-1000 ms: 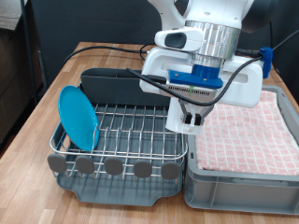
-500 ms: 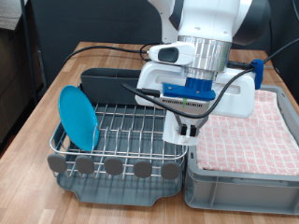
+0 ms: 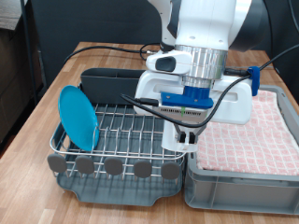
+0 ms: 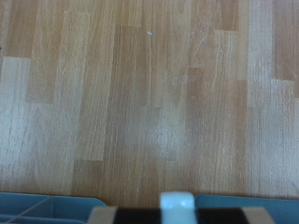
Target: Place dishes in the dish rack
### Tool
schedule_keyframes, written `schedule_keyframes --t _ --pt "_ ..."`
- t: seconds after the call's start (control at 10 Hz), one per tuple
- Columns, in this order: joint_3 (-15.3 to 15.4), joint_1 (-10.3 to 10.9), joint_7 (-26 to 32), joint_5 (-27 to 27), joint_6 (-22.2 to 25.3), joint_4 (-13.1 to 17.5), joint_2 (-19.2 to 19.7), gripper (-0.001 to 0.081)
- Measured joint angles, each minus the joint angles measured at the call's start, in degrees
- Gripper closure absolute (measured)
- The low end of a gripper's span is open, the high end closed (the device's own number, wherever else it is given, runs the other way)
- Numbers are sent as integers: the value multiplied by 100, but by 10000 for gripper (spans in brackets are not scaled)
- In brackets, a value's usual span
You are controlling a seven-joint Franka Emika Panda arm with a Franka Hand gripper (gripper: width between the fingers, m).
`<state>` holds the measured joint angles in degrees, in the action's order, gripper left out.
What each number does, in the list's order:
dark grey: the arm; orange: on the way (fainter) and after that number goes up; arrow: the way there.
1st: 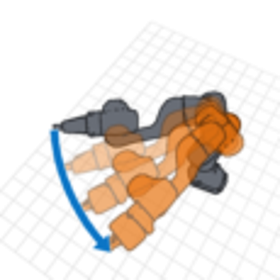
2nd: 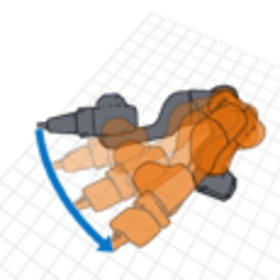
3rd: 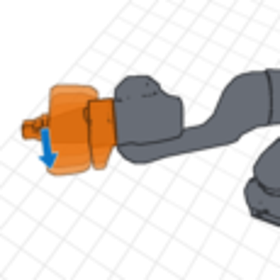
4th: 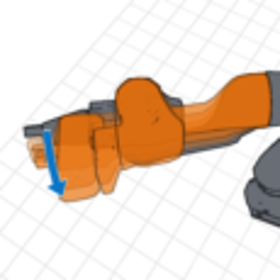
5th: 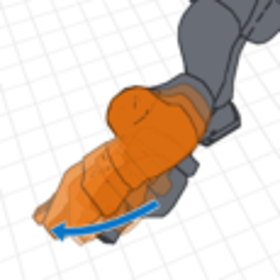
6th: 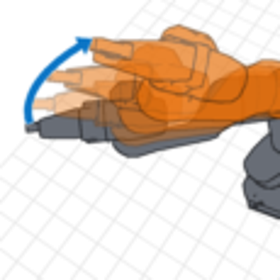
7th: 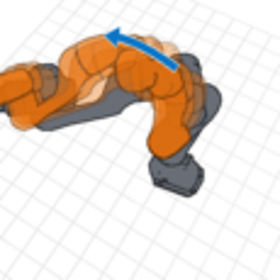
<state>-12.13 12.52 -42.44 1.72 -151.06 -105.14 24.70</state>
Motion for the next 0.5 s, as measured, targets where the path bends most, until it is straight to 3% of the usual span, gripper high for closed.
schedule_keyframes --t 0.5 --pt "165 -168 223 -215 -62 211 270 735"
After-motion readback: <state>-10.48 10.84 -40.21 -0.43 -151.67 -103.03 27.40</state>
